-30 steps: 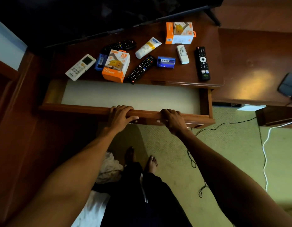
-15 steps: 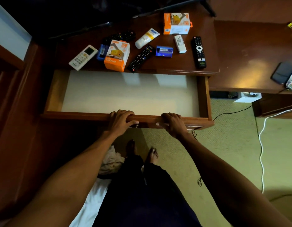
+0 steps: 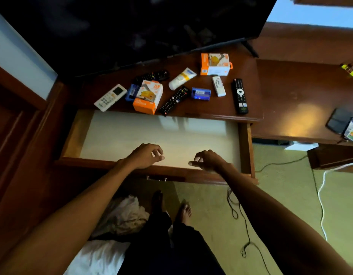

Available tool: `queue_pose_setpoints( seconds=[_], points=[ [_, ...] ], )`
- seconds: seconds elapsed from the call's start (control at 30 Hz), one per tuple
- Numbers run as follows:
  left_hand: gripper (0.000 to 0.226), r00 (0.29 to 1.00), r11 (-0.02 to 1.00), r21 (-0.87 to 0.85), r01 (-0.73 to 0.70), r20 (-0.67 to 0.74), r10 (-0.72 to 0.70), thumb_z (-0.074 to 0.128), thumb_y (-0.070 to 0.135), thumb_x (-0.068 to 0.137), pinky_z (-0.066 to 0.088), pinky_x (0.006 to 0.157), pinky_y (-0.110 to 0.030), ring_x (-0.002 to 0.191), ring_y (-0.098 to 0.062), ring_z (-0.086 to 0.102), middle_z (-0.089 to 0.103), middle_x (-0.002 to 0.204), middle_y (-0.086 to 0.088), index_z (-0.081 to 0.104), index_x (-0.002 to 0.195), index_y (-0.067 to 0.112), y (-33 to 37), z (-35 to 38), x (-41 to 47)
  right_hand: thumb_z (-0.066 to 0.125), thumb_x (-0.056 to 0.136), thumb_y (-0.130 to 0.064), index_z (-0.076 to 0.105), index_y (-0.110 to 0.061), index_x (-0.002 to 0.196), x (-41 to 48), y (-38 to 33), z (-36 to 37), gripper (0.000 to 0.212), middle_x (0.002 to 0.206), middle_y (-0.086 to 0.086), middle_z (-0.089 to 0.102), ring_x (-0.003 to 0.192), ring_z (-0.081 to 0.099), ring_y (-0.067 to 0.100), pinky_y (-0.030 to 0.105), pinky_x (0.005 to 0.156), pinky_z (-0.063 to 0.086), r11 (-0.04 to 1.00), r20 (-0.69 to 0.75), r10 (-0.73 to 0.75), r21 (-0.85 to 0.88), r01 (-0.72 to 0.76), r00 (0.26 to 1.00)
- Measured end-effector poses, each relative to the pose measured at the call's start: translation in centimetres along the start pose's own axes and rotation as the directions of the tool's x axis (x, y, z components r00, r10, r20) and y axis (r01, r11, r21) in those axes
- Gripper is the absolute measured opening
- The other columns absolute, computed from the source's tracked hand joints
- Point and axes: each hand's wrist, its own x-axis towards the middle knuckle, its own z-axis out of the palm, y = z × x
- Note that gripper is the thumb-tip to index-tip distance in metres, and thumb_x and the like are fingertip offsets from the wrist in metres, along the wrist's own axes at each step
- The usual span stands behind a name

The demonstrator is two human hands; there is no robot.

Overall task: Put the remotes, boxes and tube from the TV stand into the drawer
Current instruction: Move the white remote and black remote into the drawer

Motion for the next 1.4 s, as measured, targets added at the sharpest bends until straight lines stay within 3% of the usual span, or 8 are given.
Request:
queue_pose_setpoints(
  seconds=[0.27,0.4,0.5,0.6,0.7,0.87,1.13,1.4],
  points=[
    [0.016,0.926,0.993,-0.101,-0.063,-0.377,0.021,0.063,0.037,0.090,0.055,0.080,-0.033,0.088,-0.009,0.064,0.068,0.094,0.011,0.066,0.103,0.028,1.3,-10.8,1.8,0.057,0.090,-0.049,0.071,-0.023,0.097,5.4,-6.5,-9.5,0.031,0.097,0.001,0.075,0.091,0.068,0.022,0.038,0.079,0.054,0.987,-0.278,-0.135,0.049,0.155,0.951],
    [0.024,0.878,0.997,-0.075,-0.019,-0.478,-0.020,0.063,0.041,0.087,0.056,0.075,-0.036,0.087,-0.019,0.067,0.070,0.097,0.005,0.061,0.108,0.030,0.4,-14.2,4.9,0.049,0.081,-0.063,0.069,-0.033,0.100,8.7,-9.2,-12.8,0.041,0.098,-0.005,0.074,0.091,0.069,0.020,0.040,0.078,0.057,0.978,-0.296,-0.172,0.064,0.199,0.940],
    [0.027,0.835,0.997,-0.036,0.062,-0.545,-0.072,0.063,0.034,0.089,0.055,0.074,-0.041,0.093,-0.027,0.067,0.071,0.104,-0.003,0.061,0.114,0.025,-0.9,-16.9,7.7,0.063,0.086,-0.043,0.071,-0.019,0.101,10.9,-11.2,-14.7,0.030,0.100,0.007,0.073,0.093,0.068,0.026,0.039,0.079,0.055,0.982,-0.279,-0.158,0.056,0.180,0.947],
    [0.028,0.788,0.989,-0.059,0.137,-0.599,-0.145,0.067,0.024,0.086,0.053,0.077,-0.046,0.101,-0.036,0.063,0.069,0.105,-0.012,0.060,0.112,0.019,-3.8,-19.0,10.1,0.058,0.092,-0.031,0.065,-0.007,0.108,13.8,-13.4,-15.7,0.029,0.106,0.015,0.070,0.098,0.066,0.034,0.039,0.081,0.052,0.981,-0.321,-0.139,0.087,0.175,0.937],
    [0.047,0.778,0.965,-0.081,0.249,-0.577,-0.249,0.072,0.019,0.081,0.048,0.088,-0.046,0.112,-0.041,0.056,0.060,0.119,-0.020,0.055,0.125,0.013,-7.0,-20.3,12.0,0.059,0.092,-0.038,0.056,-0.012,0.116,16.6,-16.1,-15.9,0.036,0.108,0.011,0.070,0.097,0.066,0.030,0.042,0.082,0.053,0.965,-0.353,-0.118,0.179,0.190,0.928],
    [0.096,0.854,0.932,-0.043,0.360,-0.388,-0.347,0.083,0.032,0.071,0.039,0.106,-0.050,0.131,-0.039,0.043,0.040,0.144,-0.019,0.031,0.150,0.020,-11.5,-21.0,14.1,0.062,0.089,-0.044,0.047,-0.013,0.128,20.5,-18.8,-15.6,0.053,0.123,0.014,0.062,0.107,0.062,0.033,0.046,0.087,0.053,0.977,-0.380,-0.089,0.146,0.155,0.921],
    [0.077,0.882,0.971,-0.040,0.234,-0.411,-0.230,0.086,0.024,0.062,0.051,0.087,-0.040,0.108,-0.031,0.060,0.059,0.120,-0.009,0.054,0.132,0.020,-12.5,-22.6,14.4,0.055,0.094,-0.036,0.053,-0.013,0.123,25.1,-19.1,-17.6,0.038,0.128,0.011,0.054,0.113,0.056,0.031,0.045,0.085,0.052,0.994,-0.519,-0.074,0.030,0.104,0.852],
    [0.067,0.893,0.988,-0.078,0.131,-0.423,-0.152,0.082,0.031,0.062,0.054,0.082,-0.041,0.097,-0.022,0.063,0.063,0.112,0.000,0.055,0.123,0.030,-11.7,-24.5,14.7,0.068,0.086,-0.023,0.046,-0.014,0.140,30.7,-17.9,-21.2,0.059,0.146,0.010,0.045,0.133,0.040,0.033,0.047,0.106,0.039,0.932,-0.284,-0.057,-0.360,-0.051,0.957]
  ],
)
